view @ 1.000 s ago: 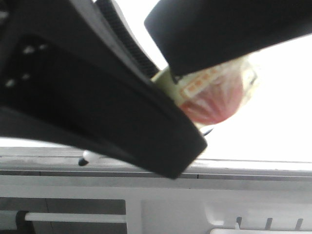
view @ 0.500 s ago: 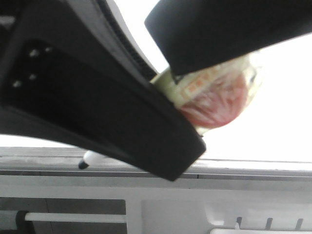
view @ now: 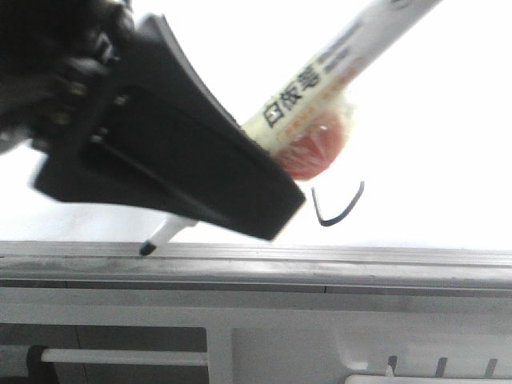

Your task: Write number 6 on whiteboard

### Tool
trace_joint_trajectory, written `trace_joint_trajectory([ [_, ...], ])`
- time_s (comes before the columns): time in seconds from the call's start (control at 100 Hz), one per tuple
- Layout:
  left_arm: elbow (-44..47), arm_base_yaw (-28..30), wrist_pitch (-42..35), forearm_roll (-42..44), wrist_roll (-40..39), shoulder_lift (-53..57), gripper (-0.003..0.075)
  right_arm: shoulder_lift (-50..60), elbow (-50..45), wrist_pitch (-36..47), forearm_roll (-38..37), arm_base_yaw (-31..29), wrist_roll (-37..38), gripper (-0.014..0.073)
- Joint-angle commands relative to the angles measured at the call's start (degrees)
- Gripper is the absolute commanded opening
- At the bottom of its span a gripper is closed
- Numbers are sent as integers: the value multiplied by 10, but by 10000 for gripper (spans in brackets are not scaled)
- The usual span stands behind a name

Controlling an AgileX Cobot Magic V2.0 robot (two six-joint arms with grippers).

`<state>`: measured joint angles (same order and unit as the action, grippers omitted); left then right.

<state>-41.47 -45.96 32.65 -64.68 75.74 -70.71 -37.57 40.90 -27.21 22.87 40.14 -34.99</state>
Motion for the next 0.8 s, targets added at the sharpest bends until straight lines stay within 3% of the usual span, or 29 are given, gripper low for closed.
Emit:
trace_joint_trajectory([
  [0.0,9,-3,-118,-95,-14,14,-19,40,21,11,5,-40,-6,61],
  [0.04,23,-10,-169,-141,-14,14,-19,54,21,2,4,-53,-6,-65],
  [0.15,40,-36,-327,-238,-12,10,-19,76,21,-24,1,-83,-6,-61],
  [0.24,38,-62,-413,-253,-12,-1,-19,80,21,-48,1,-92,-6,-61],
  [0.58,-14,-98,-458,-296,-17,-82,-19,80,21,-50,1,-93,-6,-61],
  [0.79,-19,-97,-502,-303,-66,-103,-19,80,21,-58,1,-93,-6,-61],
])
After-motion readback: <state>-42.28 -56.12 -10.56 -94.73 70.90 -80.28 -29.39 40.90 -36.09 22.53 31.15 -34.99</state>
